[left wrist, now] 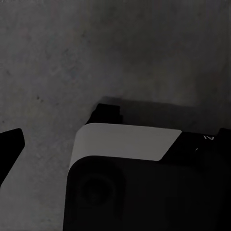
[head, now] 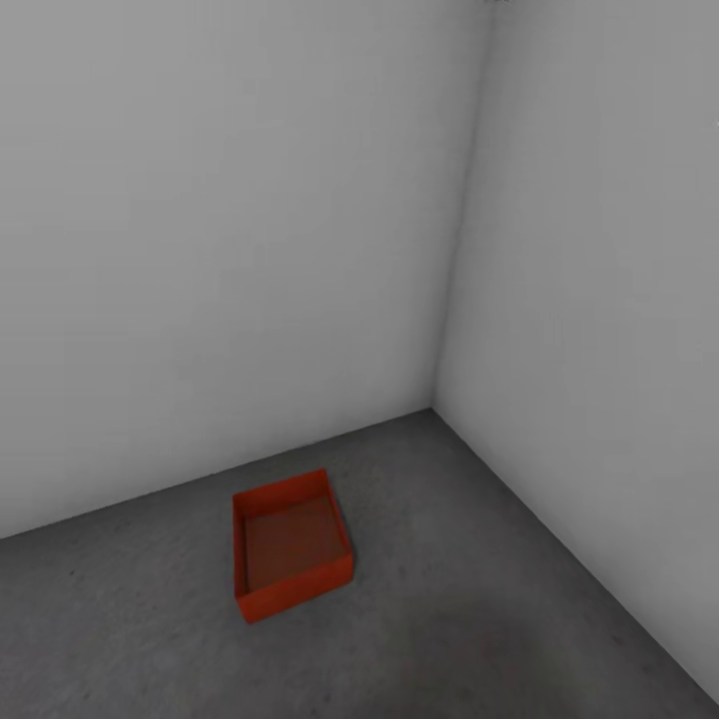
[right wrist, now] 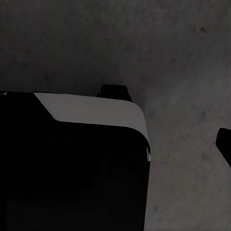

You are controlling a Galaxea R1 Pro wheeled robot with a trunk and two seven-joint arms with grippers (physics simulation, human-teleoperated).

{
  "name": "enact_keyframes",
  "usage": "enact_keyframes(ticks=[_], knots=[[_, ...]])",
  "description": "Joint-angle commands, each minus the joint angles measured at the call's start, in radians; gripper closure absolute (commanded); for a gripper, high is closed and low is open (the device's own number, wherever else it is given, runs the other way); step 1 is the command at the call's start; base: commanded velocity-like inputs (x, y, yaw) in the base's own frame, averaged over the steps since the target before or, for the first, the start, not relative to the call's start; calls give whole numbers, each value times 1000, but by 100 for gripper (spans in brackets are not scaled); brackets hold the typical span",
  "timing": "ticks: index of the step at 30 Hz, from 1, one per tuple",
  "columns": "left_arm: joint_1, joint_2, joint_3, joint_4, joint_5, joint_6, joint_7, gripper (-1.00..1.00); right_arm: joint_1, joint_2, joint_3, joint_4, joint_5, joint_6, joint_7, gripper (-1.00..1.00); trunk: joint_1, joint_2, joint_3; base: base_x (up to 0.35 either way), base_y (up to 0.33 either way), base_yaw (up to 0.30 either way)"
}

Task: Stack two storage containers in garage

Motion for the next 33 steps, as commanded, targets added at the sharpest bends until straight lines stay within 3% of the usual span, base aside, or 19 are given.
enact_keyframes(ticks=[1, 33], knots=[[0, 0, -3, 0, 9, 2, 3, -100, -1, 1, 8, 3, -10, -6, 0, -100, 0, 0, 1, 0, 0, 0], [0, 1, -3, 0, 9, 2, 3, -100, -1, 0, 8, 3, -10, -6, 0, -100, 0, 0, 43, 0, 0, -2]])
